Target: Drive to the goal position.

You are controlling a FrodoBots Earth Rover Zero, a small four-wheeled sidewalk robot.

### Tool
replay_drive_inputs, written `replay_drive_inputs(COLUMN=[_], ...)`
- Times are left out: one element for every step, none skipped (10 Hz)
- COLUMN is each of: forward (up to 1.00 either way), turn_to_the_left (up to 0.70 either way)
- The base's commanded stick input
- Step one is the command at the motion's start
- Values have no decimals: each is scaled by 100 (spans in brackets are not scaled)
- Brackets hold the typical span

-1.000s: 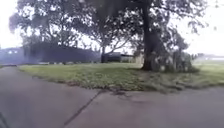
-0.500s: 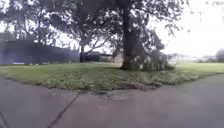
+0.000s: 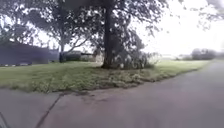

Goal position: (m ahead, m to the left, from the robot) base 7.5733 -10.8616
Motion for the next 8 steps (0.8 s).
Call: replay_drive_inputs(forward=[0, 0, 0, 0, 0, 0, 0, 0], turn_to_the_left=[-85, -85, -85, -85, -85, -85, -85, -85])
